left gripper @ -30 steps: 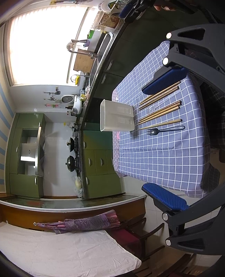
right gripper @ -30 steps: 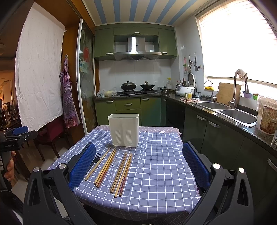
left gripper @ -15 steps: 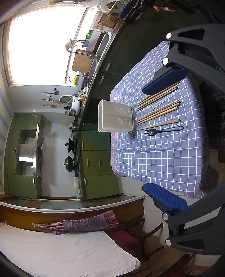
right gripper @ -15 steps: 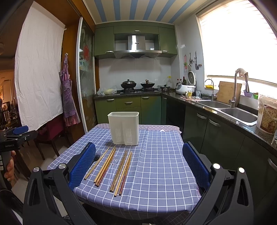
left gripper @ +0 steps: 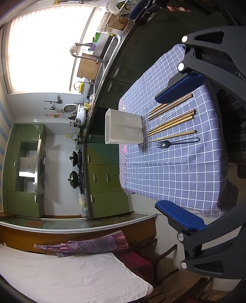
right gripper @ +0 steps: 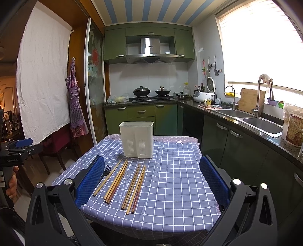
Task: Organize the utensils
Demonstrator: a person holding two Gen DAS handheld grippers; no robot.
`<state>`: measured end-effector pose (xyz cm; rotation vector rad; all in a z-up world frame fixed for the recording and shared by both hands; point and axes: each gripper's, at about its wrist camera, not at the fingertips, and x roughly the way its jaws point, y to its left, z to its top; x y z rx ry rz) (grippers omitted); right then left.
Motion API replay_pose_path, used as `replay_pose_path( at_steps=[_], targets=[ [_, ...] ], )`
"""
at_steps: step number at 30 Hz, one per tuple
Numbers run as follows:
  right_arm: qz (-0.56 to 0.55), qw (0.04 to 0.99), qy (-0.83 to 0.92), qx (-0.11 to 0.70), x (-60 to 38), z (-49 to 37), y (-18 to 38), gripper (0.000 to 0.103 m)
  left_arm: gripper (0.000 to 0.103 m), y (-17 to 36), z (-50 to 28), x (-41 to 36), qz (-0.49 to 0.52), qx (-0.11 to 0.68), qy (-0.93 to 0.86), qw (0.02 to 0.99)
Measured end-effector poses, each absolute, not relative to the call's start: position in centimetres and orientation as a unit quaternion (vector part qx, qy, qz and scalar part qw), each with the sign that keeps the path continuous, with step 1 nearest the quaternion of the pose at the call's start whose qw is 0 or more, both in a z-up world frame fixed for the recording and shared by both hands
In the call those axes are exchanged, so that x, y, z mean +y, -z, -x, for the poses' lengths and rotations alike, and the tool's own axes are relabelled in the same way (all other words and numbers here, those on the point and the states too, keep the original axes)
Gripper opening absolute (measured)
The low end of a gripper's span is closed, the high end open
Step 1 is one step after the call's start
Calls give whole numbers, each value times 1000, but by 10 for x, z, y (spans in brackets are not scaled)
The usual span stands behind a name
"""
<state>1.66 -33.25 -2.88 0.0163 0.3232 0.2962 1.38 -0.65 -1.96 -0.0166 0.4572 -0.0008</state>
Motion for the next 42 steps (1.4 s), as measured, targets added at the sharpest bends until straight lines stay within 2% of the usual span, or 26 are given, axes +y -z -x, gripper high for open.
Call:
replay_pose_path(
  at_steps=[29, 36, 42],
  targets=[
    [1, 974, -146, 173, -328, -29, 27, 99, 97, 26, -24, -3, 6, 245, 1, 970],
    [43, 959, -148, 239, -308, -90, 34, 99, 97, 46, -91, 0, -1, 343, 8, 939],
    [22, 911, -187, 367, -296, -167, 55, 99, 97, 87, -172, -3, 19, 472, 37, 881]
  ],
)
